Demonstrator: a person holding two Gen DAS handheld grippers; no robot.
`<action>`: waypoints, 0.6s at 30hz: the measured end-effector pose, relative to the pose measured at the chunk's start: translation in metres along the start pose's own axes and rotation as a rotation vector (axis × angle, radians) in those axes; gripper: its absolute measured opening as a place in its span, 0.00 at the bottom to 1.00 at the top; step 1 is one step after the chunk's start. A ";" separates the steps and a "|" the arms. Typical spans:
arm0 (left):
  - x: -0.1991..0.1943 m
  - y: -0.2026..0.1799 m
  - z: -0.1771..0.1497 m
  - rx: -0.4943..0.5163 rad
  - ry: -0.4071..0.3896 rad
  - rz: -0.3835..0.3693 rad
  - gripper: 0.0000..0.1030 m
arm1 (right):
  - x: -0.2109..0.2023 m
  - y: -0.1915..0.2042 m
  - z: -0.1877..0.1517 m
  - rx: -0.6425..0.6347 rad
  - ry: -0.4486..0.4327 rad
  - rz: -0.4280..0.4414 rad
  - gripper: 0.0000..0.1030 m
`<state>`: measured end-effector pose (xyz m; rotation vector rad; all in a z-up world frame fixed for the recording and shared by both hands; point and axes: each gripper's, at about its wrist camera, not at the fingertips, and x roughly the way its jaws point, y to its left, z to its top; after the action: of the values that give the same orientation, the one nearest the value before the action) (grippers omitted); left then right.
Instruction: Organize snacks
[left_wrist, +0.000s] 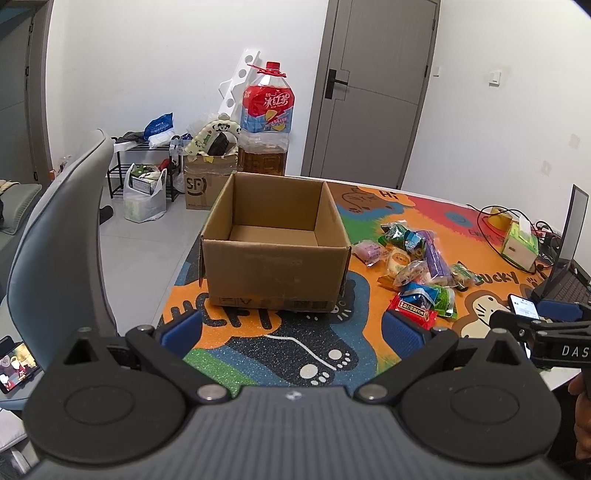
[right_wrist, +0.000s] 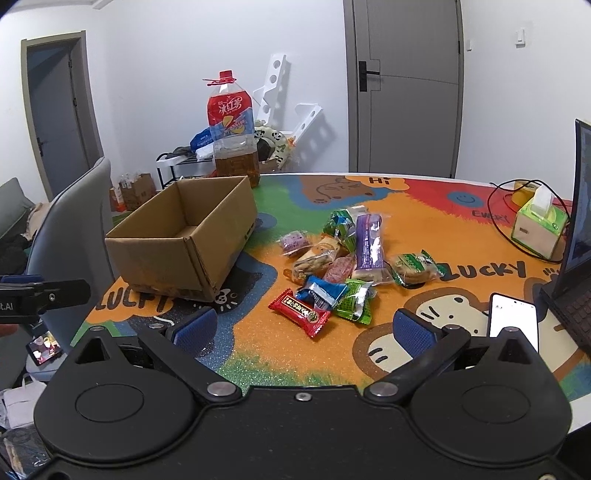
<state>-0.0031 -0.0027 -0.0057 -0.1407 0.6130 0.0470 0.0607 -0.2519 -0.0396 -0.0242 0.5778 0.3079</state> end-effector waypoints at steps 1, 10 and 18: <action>0.000 0.000 -0.001 0.000 0.000 0.000 1.00 | 0.000 0.000 0.000 0.000 -0.001 0.000 1.00; 0.000 0.000 -0.002 0.000 0.001 0.000 1.00 | 0.002 0.000 -0.001 -0.001 0.002 -0.011 1.00; 0.001 0.000 -0.003 0.002 0.003 -0.001 1.00 | 0.002 0.000 0.000 -0.002 0.004 -0.014 1.00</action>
<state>-0.0041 -0.0030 -0.0084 -0.1388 0.6156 0.0448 0.0621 -0.2519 -0.0410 -0.0306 0.5808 0.2948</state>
